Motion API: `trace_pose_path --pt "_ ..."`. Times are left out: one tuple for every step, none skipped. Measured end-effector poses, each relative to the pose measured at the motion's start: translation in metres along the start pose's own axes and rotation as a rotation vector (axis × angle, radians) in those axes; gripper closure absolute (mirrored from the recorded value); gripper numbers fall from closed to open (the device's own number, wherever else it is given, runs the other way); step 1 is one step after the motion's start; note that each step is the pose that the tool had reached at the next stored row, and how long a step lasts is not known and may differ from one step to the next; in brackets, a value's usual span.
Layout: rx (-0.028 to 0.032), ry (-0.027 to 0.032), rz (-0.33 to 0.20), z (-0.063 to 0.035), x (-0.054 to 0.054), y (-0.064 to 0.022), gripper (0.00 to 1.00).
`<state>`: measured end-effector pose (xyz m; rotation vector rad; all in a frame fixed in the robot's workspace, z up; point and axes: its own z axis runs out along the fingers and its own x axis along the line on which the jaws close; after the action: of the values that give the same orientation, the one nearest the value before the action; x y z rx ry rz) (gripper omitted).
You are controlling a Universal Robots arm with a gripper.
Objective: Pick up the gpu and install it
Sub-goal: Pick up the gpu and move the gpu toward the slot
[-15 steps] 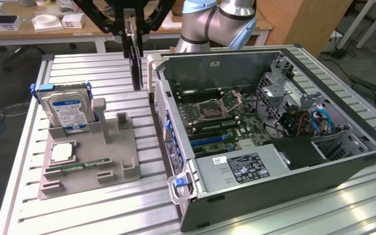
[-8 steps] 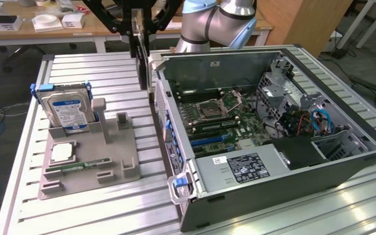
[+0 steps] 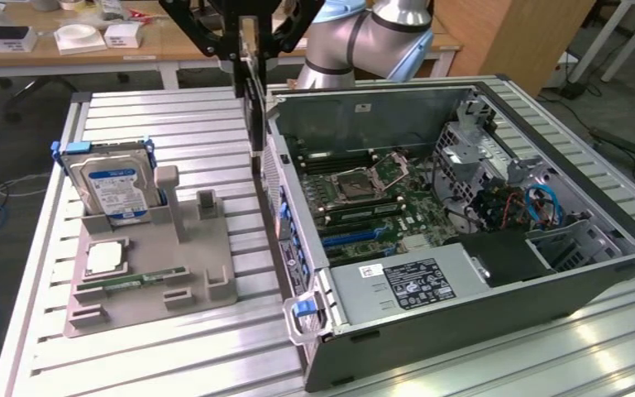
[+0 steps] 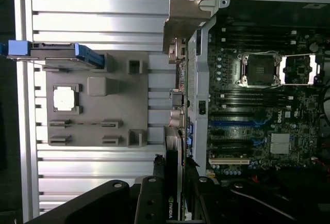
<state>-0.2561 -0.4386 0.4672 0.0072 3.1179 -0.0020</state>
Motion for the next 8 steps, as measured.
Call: trace_pose_path --pt "0.0 0.0 0.0 0.0002 -0.002 0.0 0.74" --pt "0.0 0.0 0.0 0.0004 -0.004 0.0 0.74" --pt "0.0 0.0 0.0 0.0006 -0.006 0.0 0.74" --pt "0.0001 0.0 0.0 0.0008 -0.008 0.0 0.74" --pt "0.0001 0.0 0.0 0.001 -0.01 0.0001 0.74" --pt "0.0001 0.0 0.0 0.0012 -0.012 0.0001 0.74" --pt "0.0001 0.0001 0.0 0.0013 -0.013 0.0001 0.74" --pt "0.0001 0.0 0.0 0.0016 -0.015 0.0001 0.74"
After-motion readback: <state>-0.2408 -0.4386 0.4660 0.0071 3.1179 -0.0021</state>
